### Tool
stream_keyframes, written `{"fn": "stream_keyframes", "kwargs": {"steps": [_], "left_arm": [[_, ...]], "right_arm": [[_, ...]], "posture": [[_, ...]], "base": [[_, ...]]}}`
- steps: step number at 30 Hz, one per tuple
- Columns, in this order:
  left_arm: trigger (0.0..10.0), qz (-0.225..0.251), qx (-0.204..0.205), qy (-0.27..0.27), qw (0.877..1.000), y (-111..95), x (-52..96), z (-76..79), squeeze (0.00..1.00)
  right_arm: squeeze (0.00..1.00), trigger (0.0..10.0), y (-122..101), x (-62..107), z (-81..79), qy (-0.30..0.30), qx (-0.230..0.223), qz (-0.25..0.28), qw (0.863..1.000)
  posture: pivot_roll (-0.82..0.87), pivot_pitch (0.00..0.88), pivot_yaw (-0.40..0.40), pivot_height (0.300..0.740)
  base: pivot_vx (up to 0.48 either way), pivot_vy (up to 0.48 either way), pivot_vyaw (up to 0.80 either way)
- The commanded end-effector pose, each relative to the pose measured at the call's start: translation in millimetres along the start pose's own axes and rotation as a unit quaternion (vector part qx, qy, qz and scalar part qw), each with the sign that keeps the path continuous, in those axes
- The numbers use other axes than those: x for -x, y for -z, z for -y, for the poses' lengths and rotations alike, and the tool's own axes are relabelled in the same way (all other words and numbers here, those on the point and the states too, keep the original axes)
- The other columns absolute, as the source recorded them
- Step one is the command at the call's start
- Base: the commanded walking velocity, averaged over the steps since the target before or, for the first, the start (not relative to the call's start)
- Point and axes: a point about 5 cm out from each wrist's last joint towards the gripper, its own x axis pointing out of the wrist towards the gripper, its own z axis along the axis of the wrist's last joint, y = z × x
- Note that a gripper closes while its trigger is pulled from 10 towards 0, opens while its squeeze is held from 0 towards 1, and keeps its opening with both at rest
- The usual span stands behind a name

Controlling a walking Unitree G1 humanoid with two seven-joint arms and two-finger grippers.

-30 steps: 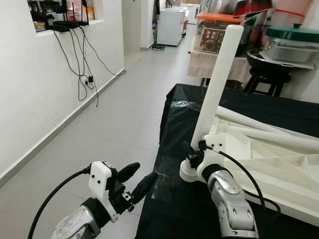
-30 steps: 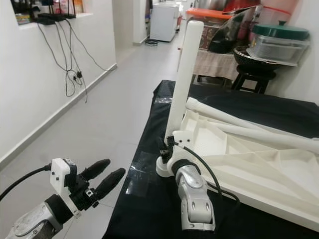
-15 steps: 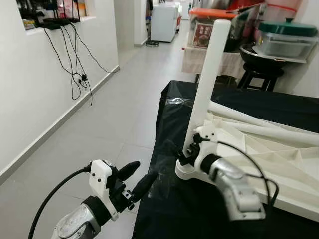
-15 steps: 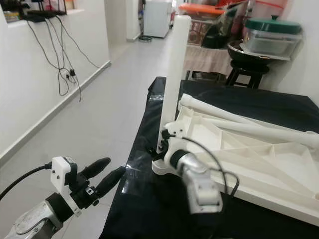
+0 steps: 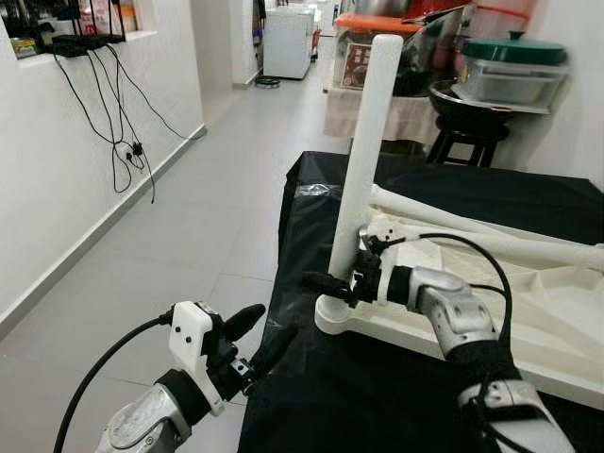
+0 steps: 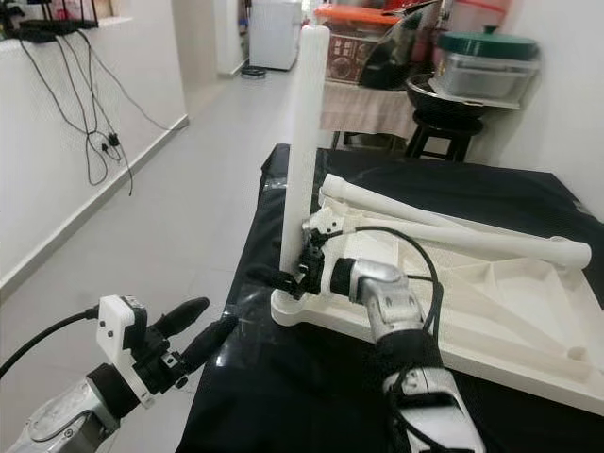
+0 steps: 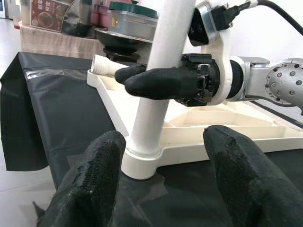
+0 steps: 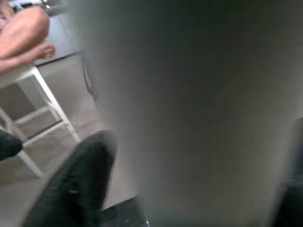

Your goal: Building children table

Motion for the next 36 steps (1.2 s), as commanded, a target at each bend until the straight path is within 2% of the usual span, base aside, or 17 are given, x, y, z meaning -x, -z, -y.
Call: {"fn": "stream_keyframes", "kwargs": {"steps": [1, 5, 11, 12, 14, 15, 16, 17, 18, 20, 22, 27, 28, 29, 30, 35, 36], "left_arm": [[10.0, -0.007, 0.002, 0.0, 1.0, 3, 0.5, 0.4, 0.0], [10.0, -0.006, 0.002, 0.0, 1.0, 3, 0.4, 0.6, 0.0], [10.0, -0.003, 0.002, 0.001, 1.0, 2, -1.1, 1.6, 0.0], [10.0, -0.003, 0.002, 0.001, 1.0, 1, -0.8, 1.9, 0.0], [10.0, -0.003, 0.002, 0.001, 1.0, 1, -0.8, 1.9, 0.0], [10.0, -0.002, 0.002, 0.001, 1.0, 1, 0.1, 2.1, 0.0], [10.0, -0.001, 0.002, 0.0, 1.0, 0, 1.4, 2.1, 0.0], [10.0, -0.001, 0.002, 0.0, 1.0, 0, 1.4, 2.1, 0.0], [10.0, -0.001, 0.002, 0.0, 1.0, -1, 2.3, 1.5, 0.0], [10.0, -0.001, 0.002, 0.0, 1.0, -1, 2.3, 1.5, 0.0], [10.0, -0.002, 0.004, 0.003, 1.0, 0, 1.4, 1.4, 0.0], [10.0, -0.002, 0.004, 0.004, 1.0, 1, -0.2, 1.9, 0.0], [10.0, -0.001, 0.003, 0.0, 1.0, 1, -0.1, 1.5, 0.0], [10.0, -0.001, 0.003, 0.0, 1.0, 1, -0.1, 1.5, 0.0], [10.0, 0.0, 0.003, -0.002, 1.0, 1, 0.0, 1.1, 0.0], [10.0, 0.001, 0.002, -0.003, 1.0, 1, 0.1, 0.7, 0.0], [10.0, 0.0, 0.003, -0.001, 1.0, 1, 0.3, 0.5, 0.0]], "right_arm": [[0.0, 0.0, 4, -8.1, -6.8, -0.037, -0.022, -0.006, 0.999], [0.0, 0.0, 5, -7.2, -6.3, -0.036, -0.022, 0.0, 0.999], [0.0, 0.0, 1, 1.9, 8.4, 0.086, 0.025, 0.043, 0.995], [0.0, 0.0, 2, 4.6, 13.7, 0.145, 0.024, 0.055, 0.988], [0.0, 0.0, 2, 4.6, 13.7, 0.145, 0.024, 0.055, 0.988], [0.0, 0.0, 4, 8.2, 15.9, 0.229, 0.026, 0.066, 0.971], [0.0, 0.0, 10, 17.5, 11.5, 0.369, 0.005, 0.109, 0.923], [0.0, 0.0, 10, 17.5, 11.5, 0.369, 0.005, 0.109, 0.923], [0.0, 0.0, 27, 16.4, -13.1, 0.427, 0.002, 0.102, 0.899], [0.0, 0.0, 27, 16.4, -13.1, 0.427, 0.002, 0.102, 0.899], [0.0, 0.0, 34, 12.0, -32.1, 0.437, -0.005, 0.095, 0.894], [0.0, 0.0, 35, 6.6, -25.5, 0.418, -0.014, 0.089, 0.904], [0.0, 1.5, 35, 4.3, -27.1, 0.409, -0.004, 0.083, 0.909], [0.0, 1.5, 35, 4.3, -27.1, 0.409, -0.004, 0.083, 0.909], [0.0, 10.0, 35, 2.6, -30.0, 0.41, 0.0, 0.072, 0.909], [0.0, 10.0, 35, 2.2, -31.3, 0.408, -0.005, 0.069, 0.91], [0.23, 10.0, 32, 0.4, -34.7, 0.379, -0.01, 0.07, 0.923]], "posture": [[0.13, 0.0, -0.087, 0.74], [0.12, 0.0, -0.09, 0.74], [0.11, 0.0, -0.091, 0.74], [0.11, 0.0, -0.097, 0.74], [0.11, 0.0, -0.097, 0.74], [0.1, 0.0, -0.102, 0.74], [0.08, 0.0, -0.098, 0.74], [0.08, 0.0, -0.098, 0.74], [0.07, 0.0, -0.072, 0.74], [0.07, 0.0, -0.072, 0.74], [0.07, 0.0, -0.072, 0.74], [0.08, 0.0, -0.086, 0.74], [0.08, 0.0, -0.086, 0.74], [0.08, 0.0, -0.086, 0.74], [0.08, 0.0, -0.084, 0.74], [0.08, 0.0, -0.085, 0.74], [0.09, 0.0, -0.081, 0.74]], "base": [[0.0, 0.0, 0.0], [0.0, 0.0, 0.0], [0.0, 0.0, 0.0], [0.0, 0.0, 0.0], [0.0, 0.0, 0.0], [0.0, 0.0, 0.0], [0.0, 0.0, 0.0], [0.0, 0.0, 0.0], [0.0, 0.0, 0.0], [0.0, 0.0, 0.0], [0.0, 0.0, 0.0], [0.0, 0.0, 0.0], [0.0, 0.0, 0.0], [0.0, 0.0, 0.0], [0.0, 0.0, 0.0], [0.0, 0.0, 0.0], [0.0, 0.0, 0.0]]}}
